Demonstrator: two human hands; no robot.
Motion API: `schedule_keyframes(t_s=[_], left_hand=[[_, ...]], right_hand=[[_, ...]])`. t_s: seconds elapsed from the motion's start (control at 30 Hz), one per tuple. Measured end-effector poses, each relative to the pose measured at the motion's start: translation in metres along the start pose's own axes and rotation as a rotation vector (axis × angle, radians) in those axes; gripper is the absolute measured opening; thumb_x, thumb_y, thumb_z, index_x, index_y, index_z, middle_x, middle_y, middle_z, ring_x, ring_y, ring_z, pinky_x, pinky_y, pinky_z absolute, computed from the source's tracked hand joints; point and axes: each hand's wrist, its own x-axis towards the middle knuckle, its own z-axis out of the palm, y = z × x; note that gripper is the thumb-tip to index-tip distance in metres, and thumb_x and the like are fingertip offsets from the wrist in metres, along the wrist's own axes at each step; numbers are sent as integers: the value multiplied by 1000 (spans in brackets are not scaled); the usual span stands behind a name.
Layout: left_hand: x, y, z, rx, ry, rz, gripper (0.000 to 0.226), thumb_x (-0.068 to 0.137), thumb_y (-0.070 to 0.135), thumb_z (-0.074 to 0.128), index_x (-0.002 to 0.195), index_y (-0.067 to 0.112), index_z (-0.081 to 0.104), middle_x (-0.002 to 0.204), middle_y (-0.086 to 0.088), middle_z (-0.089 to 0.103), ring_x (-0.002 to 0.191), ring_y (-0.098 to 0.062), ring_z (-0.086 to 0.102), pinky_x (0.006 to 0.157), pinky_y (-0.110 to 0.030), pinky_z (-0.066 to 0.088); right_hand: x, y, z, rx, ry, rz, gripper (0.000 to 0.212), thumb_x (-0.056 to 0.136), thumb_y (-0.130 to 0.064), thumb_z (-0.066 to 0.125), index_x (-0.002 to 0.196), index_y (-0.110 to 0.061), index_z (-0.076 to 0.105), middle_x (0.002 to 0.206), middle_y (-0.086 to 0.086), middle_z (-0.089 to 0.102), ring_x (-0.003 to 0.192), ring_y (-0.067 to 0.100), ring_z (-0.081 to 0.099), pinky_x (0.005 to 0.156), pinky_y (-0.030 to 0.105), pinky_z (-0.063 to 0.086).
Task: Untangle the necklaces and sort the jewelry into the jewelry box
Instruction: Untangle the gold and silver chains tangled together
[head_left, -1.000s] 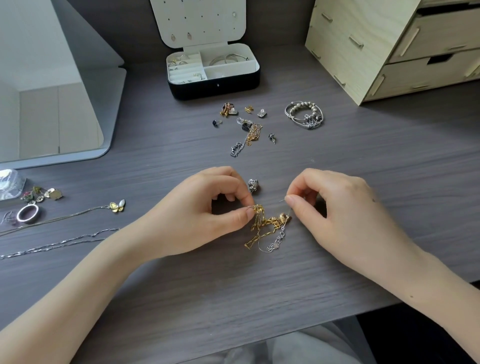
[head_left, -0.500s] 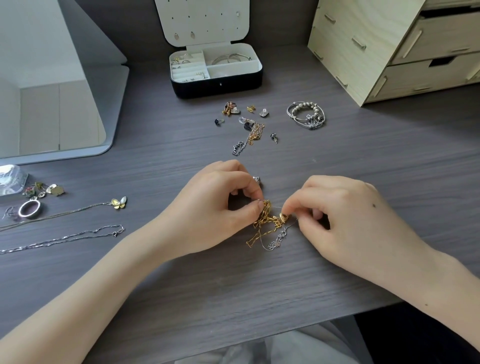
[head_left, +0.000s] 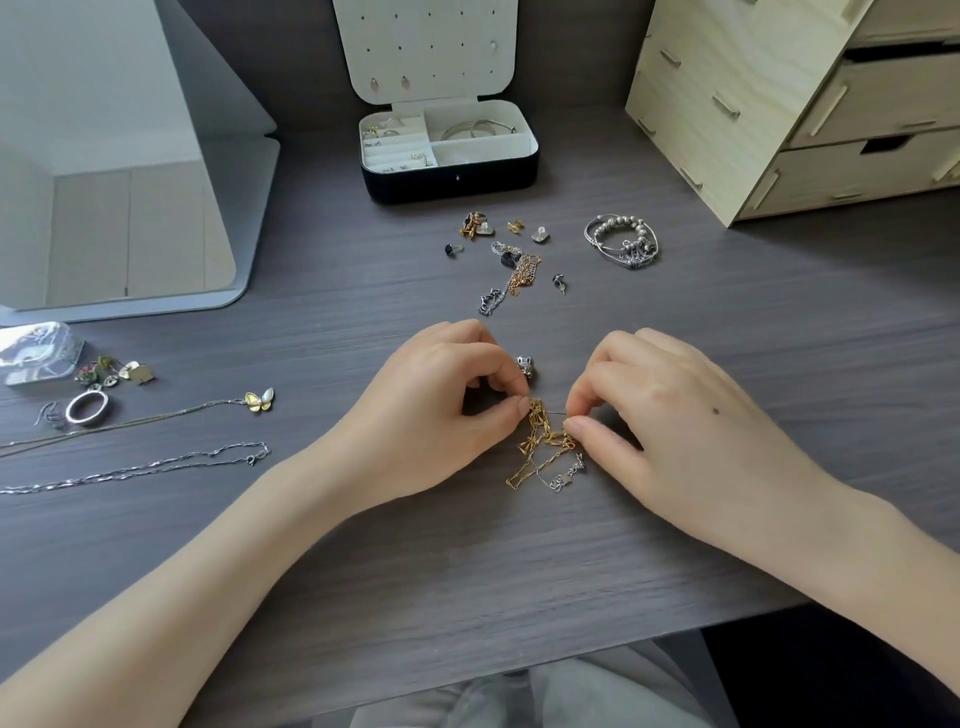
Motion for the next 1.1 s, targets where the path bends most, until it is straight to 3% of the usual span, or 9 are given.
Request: schedule_keyframes(t_s=[0.17, 0.37, 0.47, 0.57, 0.67, 0.77, 0.93, 1.0, 1.1], left_hand=[[-1, 0, 0, -9, 7, 4, 12, 76, 34, 59, 78, 25, 67, 81, 12, 55, 80, 1, 46, 70, -5, 32], [-2, 2, 0, -26, 3, 3, 2, 77, 34, 58, 76, 34, 59, 81, 14, 55, 80, -1, 47, 71, -5, 32], [-3, 0, 0, -24, 16, 12, 7, 77, 32, 59, 78, 28, 64, 81, 13, 56, 80, -1, 47, 71, -4, 31], [-3, -1, 1, -10, 31, 26, 10, 77, 30, 59, 79, 24, 67, 81, 11, 56, 80, -2, 47, 71, -4, 31], [-3, 0, 1, -22, 45, 33, 7, 78, 28, 60, 78, 24, 66, 80, 11, 56, 79, -2, 47, 71, -5, 32], [-5, 2, 2, -72, 70, 23, 6, 78, 26, 60, 77, 23, 65, 82, 11, 57, 79, -2, 50, 71, -5, 33], [-7, 5, 1, -338, 88, -84, 6, 78, 26, 60, 76, 22, 63, 84, 11, 66, 81, -9, 58, 79, -23, 46], [-7, 7, -1, -528, 68, -155, 7, 79, 26, 61, 75, 22, 65, 87, 9, 71, 86, -20, 63, 84, -31, 49], [-5, 11, -3, -689, 73, -198, 12, 86, 14, 64, 74, 18, 62, 90, 5, 73, 91, -23, 65, 84, -29, 49]], right_hand=[[0, 0, -4, 49, 96, -24, 25, 84, -31, 44, 74, -16, 62, 78, -3, 58, 73, 17, 46, 69, 28, 32], [6, -2, -36, 367, 104, 84, 9, 83, -31, 53, 75, -27, 56, 66, -18, 56, 69, -6, 51, 66, 6, 37], [11, -2, -46, 566, 75, 146, 12, 89, -26, 58, 78, -20, 60, 74, -10, 69, 65, 9, 62, 62, 21, 47], [15, 0, -51, 695, 54, 187, 12, 93, -12, 53, 83, -10, 58, 77, -3, 73, 66, 8, 66, 58, 15, 46], [16, 2, -51, 722, 53, 197, 13, 96, -11, 50, 83, -11, 55, 77, -2, 73, 68, 10, 67, 57, 22, 49], [19, 3, -51, 712, 89, 199, 14, 96, -11, 48, 83, -14, 54, 76, 0, 72, 71, 8, 67, 60, 15, 46], [22, 4, -49, 836, 120, 241, 15, 87, -29, 41, 82, -18, 49, 80, 4, 72, 76, 13, 70, 68, 29, 56], [23, 5, -48, 890, 125, 269, 15, 90, -28, 41, 82, -17, 48, 81, 5, 72, 78, 15, 70, 71, 32, 57], [23, 6, -46, 969, 137, 320, 19, 101, -16, 38, 84, -14, 47, 87, 7, 71, 83, 19, 70, 79, 39, 56]])
